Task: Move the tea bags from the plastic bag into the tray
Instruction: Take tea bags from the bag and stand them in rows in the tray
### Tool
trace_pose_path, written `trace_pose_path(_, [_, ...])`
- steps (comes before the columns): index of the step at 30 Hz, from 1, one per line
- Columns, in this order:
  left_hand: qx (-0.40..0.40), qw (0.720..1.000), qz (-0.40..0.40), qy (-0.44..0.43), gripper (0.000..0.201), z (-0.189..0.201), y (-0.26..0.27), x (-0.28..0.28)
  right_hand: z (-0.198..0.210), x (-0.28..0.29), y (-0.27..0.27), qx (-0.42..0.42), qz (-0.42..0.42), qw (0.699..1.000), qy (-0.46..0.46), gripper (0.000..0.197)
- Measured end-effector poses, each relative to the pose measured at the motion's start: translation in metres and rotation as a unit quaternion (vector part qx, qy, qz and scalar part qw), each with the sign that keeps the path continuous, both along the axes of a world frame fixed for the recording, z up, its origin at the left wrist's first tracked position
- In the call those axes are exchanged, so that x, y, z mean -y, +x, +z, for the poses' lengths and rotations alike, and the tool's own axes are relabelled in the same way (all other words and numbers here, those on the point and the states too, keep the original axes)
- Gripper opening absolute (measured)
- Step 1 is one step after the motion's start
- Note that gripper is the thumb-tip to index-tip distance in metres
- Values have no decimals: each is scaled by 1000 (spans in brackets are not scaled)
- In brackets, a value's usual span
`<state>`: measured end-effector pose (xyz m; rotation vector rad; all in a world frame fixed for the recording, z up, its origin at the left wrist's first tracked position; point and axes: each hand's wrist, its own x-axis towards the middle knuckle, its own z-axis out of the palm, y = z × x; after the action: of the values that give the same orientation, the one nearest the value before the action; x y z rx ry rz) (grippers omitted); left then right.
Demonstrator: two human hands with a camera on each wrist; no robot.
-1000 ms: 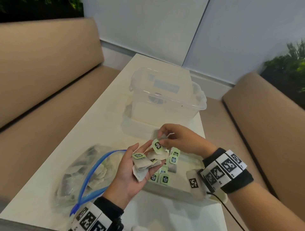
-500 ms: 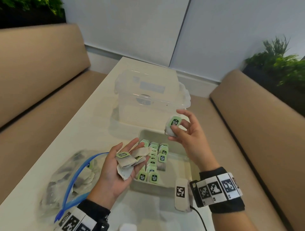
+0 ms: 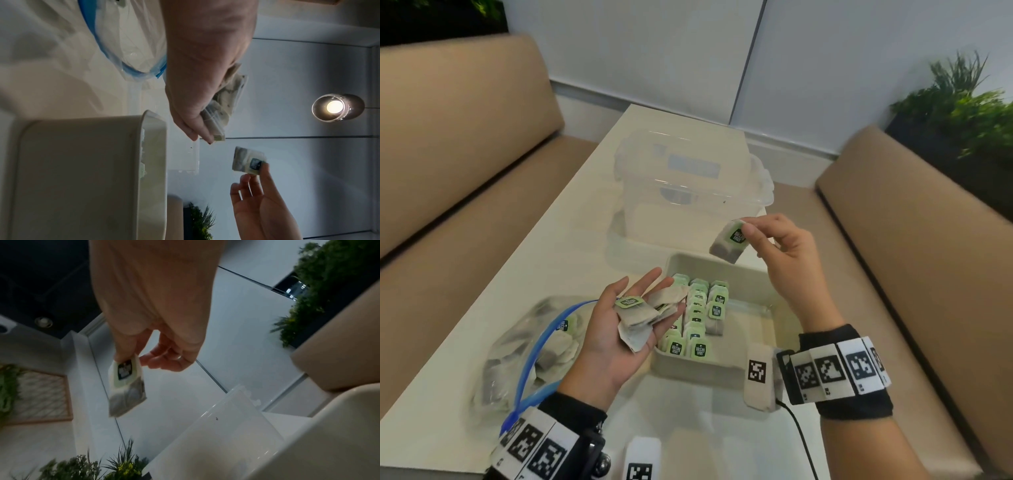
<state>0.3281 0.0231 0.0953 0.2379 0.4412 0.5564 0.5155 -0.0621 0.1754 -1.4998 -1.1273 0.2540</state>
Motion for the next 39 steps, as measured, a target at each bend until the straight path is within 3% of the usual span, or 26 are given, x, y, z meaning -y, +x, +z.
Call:
trace_pose_path(5, [-5, 1000, 7, 1, 50, 1, -2, -3, -7, 2, 5, 22, 27, 998, -52, 18])
trace_pose_path(7, [-1, 1000, 12, -1, 52, 0, -3, -4, -15, 2, 12, 76, 34, 990, -116, 25])
trace_pose_path(9, [0, 1000, 14, 1, 53, -1, -5, -5, -22, 2, 20, 180, 50, 954, -235, 30])
trace_pose_path(11, [4, 1000, 14, 6, 54, -3, -6, -6, -30, 0, 27, 244, 87, 894, -366, 30])
trace_pose_path(16, [6, 1000, 13, 3, 51, -10, -9, -7, -50, -16, 37, 305, 159, 750, -566, 33])
trace_pose_path(19, [7, 1000, 11, 2, 46, -12, -10, -8, -54, -26, 35, 291, 221, 699, -614, 37])
trace_pose_path(26, [8, 1000, 12, 0, 48, -11, -11, -11, -61, -48, 40, 323, 238, 623, -672, 47])
trace_pose_path(29, [4, 1000, 11, -3, 45, -11, -11, -11, -62, -50, 39, 321, 239, 622, -673, 45])
trace_pose_path(32, [-1, 1000, 11, -3, 44, -11, -11, -11, -60, -50, 36, 359, 231, 603, -674, 41])
trace_pose_path(33, [-2, 1000, 11, -4, 45, -11, -11, -11, -57, -50, 34, 386, 222, 607, -658, 38])
trace_pose_path(34, [-4, 1000, 10, -6, 45, -10, -11, -10, -53, -51, 31, 407, 209, 634, -623, 36])
trace_pose_path(35, [-5, 1000, 10, -8, 46, -10, -10, -10, -46, -53, 27, 413, 193, 685, -568, 32])
trace_pose_path(37, [-9, 1000, 11, -11, 47, -10, -9, -8, -28, -56, 10, 358, 175, 819, -414, 23])
trace_pose_path(38, [-11, 1000, 12, -11, 48, -10, -8, -7, -18, -56, -2, 319, 196, 862, -343, 19])
trace_pose_path(39, [-12, 1000, 12, -11, 48, -9, -6, -6, -7, -55, -16, 291, 234, 879, -296, 17])
